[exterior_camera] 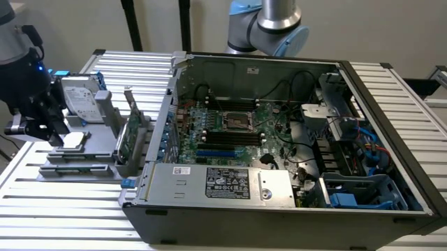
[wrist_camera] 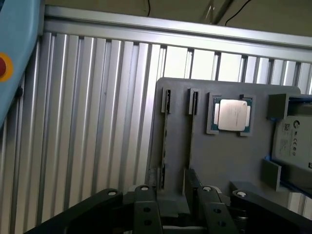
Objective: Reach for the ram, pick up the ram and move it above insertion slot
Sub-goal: 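Pick up the ram and move it above insertion slot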
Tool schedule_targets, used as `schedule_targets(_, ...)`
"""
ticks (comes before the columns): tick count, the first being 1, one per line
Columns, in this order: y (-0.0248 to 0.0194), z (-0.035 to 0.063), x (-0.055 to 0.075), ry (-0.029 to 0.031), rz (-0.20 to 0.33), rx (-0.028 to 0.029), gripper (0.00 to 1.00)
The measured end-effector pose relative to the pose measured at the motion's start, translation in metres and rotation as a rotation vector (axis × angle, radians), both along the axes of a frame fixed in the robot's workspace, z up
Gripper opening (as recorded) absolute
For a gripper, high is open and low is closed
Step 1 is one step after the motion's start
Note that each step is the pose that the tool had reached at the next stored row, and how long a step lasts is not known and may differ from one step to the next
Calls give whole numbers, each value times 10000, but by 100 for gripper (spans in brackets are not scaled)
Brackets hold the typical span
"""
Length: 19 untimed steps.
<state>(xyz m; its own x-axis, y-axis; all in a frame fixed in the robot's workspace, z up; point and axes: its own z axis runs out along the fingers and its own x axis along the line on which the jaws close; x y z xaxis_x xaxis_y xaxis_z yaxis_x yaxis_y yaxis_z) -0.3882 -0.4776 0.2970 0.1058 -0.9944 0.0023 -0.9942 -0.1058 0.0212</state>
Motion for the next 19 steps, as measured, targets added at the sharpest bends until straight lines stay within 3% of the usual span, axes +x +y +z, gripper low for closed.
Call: schedule_targets(19,-38,-346,-3,0,-108,0,36)
